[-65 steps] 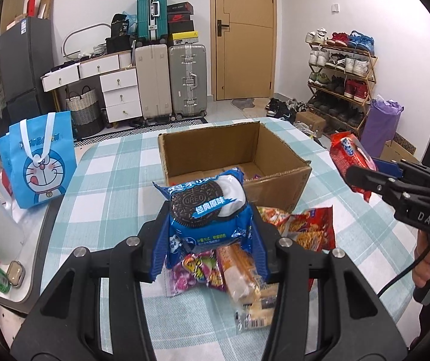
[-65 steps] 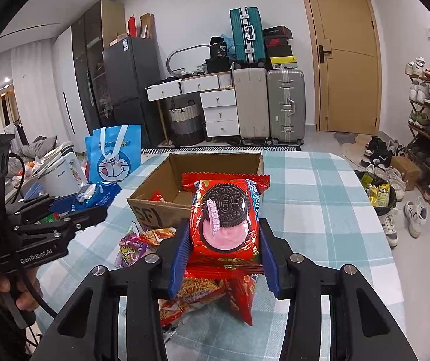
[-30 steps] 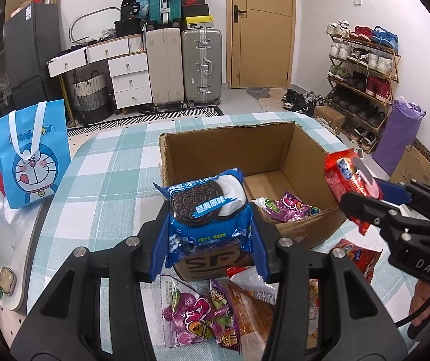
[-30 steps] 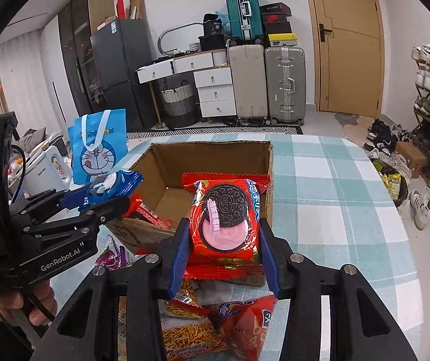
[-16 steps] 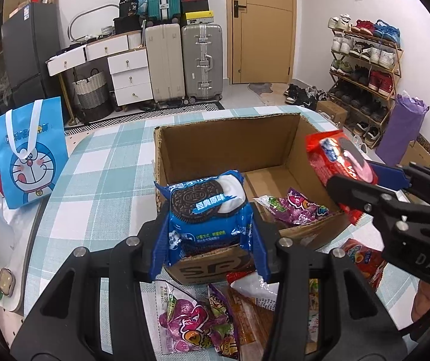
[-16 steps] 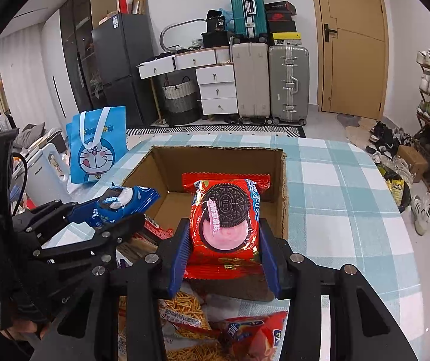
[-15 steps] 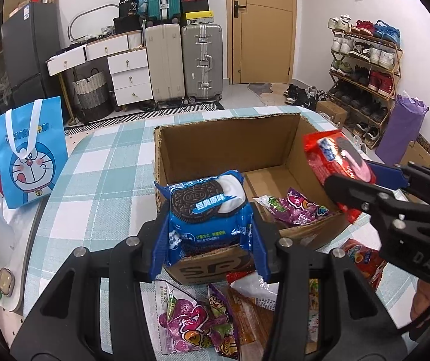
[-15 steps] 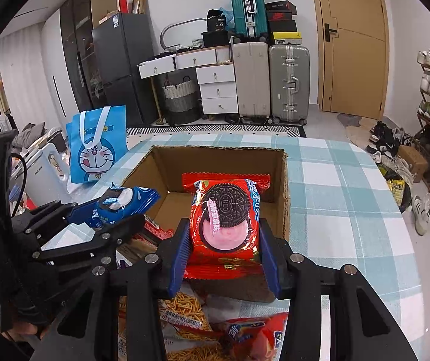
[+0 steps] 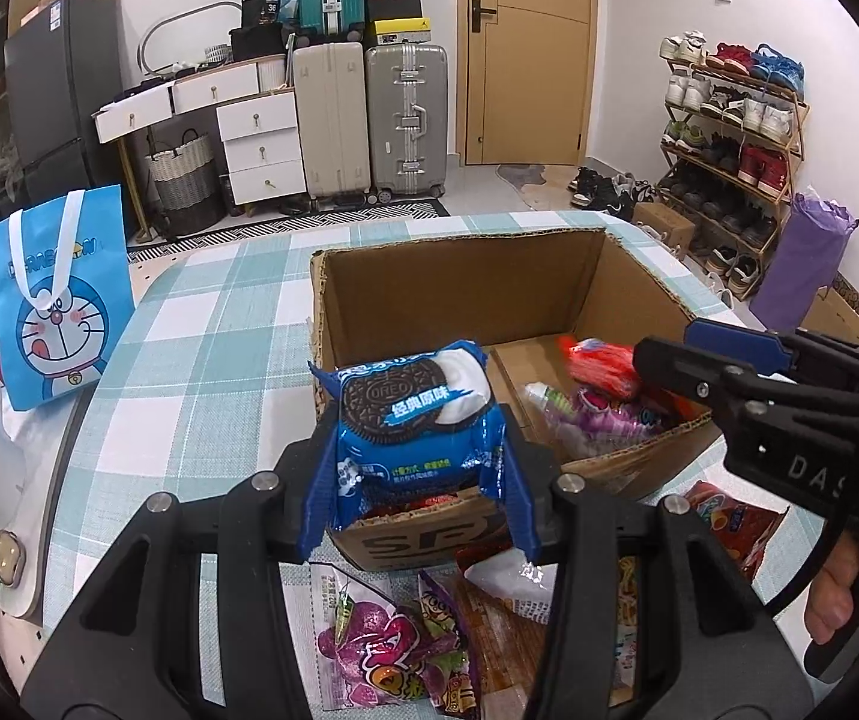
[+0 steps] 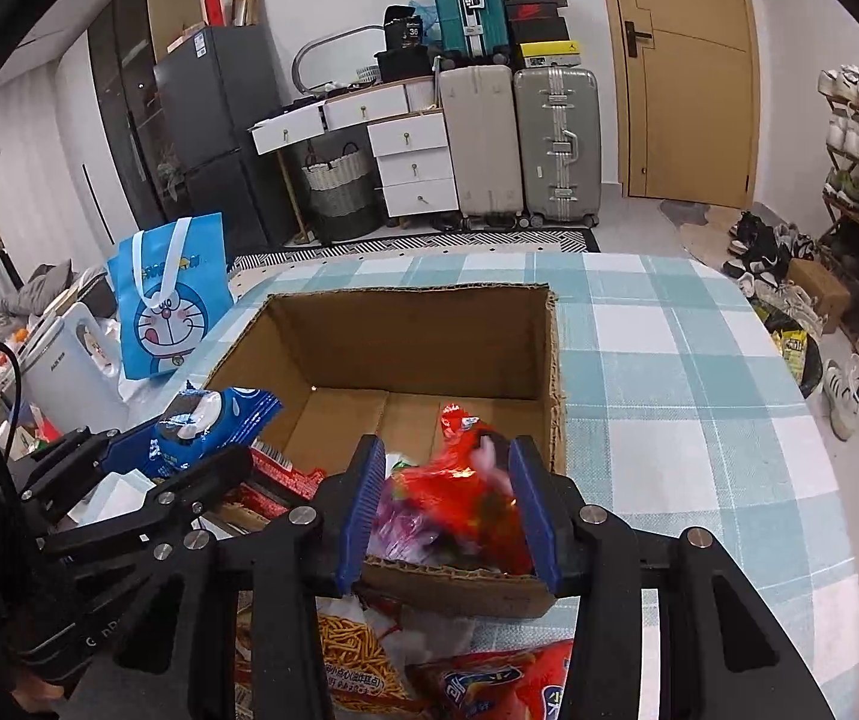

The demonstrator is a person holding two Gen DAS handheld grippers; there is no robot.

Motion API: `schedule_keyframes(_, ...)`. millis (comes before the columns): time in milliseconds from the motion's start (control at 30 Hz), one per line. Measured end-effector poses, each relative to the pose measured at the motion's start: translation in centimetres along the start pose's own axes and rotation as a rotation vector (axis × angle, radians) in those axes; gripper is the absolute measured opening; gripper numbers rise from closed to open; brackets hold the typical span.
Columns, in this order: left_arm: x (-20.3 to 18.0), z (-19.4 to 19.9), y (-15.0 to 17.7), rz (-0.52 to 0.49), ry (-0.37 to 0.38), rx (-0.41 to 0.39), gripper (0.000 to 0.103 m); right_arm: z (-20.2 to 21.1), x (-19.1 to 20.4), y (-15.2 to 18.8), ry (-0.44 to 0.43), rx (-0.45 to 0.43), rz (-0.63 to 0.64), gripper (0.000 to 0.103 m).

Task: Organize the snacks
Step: 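Drop the red Oreo pack into the box with the right tool while the left holds the blue pack, then move both open tools away from the box toward the snack pile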

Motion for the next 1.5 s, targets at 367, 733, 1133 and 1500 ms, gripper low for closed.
schedule_keyframes(367,0.1,0.7,0.2,0.009,0.034,-0.015,0.050,3.3,0.0,0.1,-0.065,-0.063,0.001,0.092)
schedule_keyframes(733,1.3,4.7,0.9,0.041,0.034,-0.067,0.088,5.8,-2.6,1.3,-0.091,-0.071,-0.056,0.102)
schedule_keyframes(1133,3.4,7.9,3.5,0.104,0.016,-0.072,0.103,7.8,-3.2,4.6,-0.106,-0.049,-0.067,0.102)
schedule_keyframes(1500,3.9,9.4,6.1,0.111,-0.002,-0.065,0.103,9.4,-3.0,6.4,-0.083,-0.049,-0.041,0.102)
Point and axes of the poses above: each gripper's, at about its wrist camera, not at the fingertips, and z roughly against the way its jaws point, x to its left, y to its underside, the point moved 7 cm from there along -z, roughly the way its jaws point, and after that the axes turned 10 degrees about -z, right-handed, at the moved point
